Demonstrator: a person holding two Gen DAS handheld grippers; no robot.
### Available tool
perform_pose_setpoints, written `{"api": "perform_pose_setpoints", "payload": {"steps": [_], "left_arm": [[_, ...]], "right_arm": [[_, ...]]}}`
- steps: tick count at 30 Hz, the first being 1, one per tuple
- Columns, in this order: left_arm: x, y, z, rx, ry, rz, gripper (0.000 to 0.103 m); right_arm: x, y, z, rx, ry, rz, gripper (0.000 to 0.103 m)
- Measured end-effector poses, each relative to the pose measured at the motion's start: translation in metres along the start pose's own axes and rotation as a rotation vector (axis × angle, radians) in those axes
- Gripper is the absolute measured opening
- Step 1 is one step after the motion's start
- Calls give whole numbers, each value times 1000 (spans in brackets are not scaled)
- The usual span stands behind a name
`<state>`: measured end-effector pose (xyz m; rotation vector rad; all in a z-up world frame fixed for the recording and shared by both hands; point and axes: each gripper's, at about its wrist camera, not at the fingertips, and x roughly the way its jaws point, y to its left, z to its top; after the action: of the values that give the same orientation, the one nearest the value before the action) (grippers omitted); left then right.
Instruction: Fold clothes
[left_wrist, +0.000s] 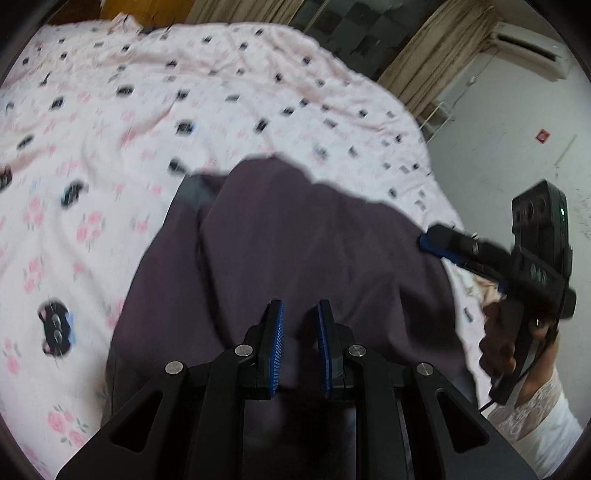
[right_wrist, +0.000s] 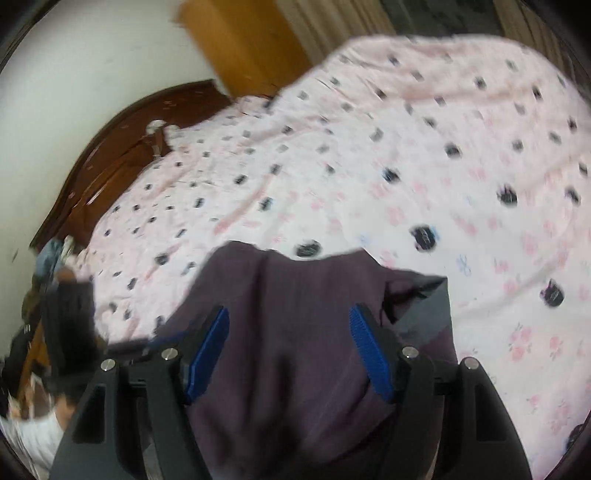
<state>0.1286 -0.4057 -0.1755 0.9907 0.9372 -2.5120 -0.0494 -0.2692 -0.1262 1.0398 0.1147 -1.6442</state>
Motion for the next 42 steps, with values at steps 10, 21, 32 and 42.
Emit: {"api": "perform_pose_setpoints", "payload": {"steps": [10,21,32,42], "left_arm": [[-24,-1,1,-21,-68,-66,15],[-31,-22,-24,21,-9,-106,15],[-33,-15,-33,-19,-12,-84,15],[-103,4,-57,37,-70,-25,68]], "right_arm": [[-12,0,-13,-24,-24,-23,70],[-38,52,-66,-163,57,161,70],[-18,49,-96,-124,113,94,70],[-73,36,-108,-111,53,23,70]]}}
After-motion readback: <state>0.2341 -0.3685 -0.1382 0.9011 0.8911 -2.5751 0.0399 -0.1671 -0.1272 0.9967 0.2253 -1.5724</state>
